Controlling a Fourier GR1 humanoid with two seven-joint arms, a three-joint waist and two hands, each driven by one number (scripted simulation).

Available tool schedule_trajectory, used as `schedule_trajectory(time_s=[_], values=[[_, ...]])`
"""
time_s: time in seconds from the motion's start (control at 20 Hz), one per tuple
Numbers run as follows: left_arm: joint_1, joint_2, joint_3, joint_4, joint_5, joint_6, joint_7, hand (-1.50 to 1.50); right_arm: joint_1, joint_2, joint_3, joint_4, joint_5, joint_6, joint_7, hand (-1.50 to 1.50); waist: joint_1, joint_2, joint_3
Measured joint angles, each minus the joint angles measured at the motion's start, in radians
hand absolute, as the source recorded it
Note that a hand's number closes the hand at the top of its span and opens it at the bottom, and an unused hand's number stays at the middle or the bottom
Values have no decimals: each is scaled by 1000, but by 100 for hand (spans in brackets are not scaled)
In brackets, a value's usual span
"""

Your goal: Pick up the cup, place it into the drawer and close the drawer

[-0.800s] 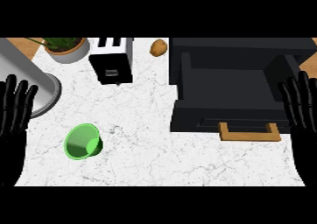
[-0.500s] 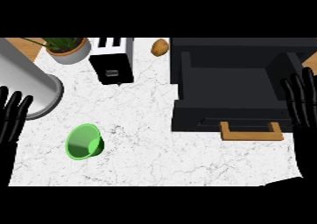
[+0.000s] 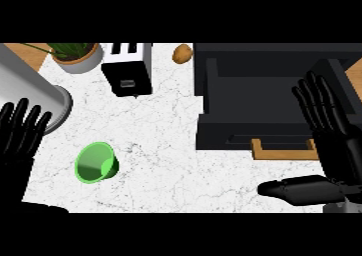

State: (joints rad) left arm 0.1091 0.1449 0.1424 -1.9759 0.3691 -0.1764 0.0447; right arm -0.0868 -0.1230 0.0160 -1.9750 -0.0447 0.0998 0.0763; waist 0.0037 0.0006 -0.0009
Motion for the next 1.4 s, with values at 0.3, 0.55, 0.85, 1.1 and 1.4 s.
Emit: schedule_trajectory(time_s=[0.3,0.55,0.85,1.1,1.4], values=[[2,11,43,171,-29,-60,-84,-150,-26,-21,-41,16,-26,30,8,-150,-3,0,0],[-17,12,60,337,-83,-87,-174,-150,-85,-33,-71,58,-40,42,10,-150,-3,0,1],[-30,17,86,519,-153,-95,-294,-150,-127,-51,-106,100,-53,60,-3,-150,-3,0,1],[-55,29,102,695,-203,-113,-410,-150,-165,-53,-112,129,-49,62,-3,-150,-3,0,0],[-147,50,122,1002,-275,-115,-606,-150,-155,-50,-113,92,-51,58,26,-150,-8,1,0]])
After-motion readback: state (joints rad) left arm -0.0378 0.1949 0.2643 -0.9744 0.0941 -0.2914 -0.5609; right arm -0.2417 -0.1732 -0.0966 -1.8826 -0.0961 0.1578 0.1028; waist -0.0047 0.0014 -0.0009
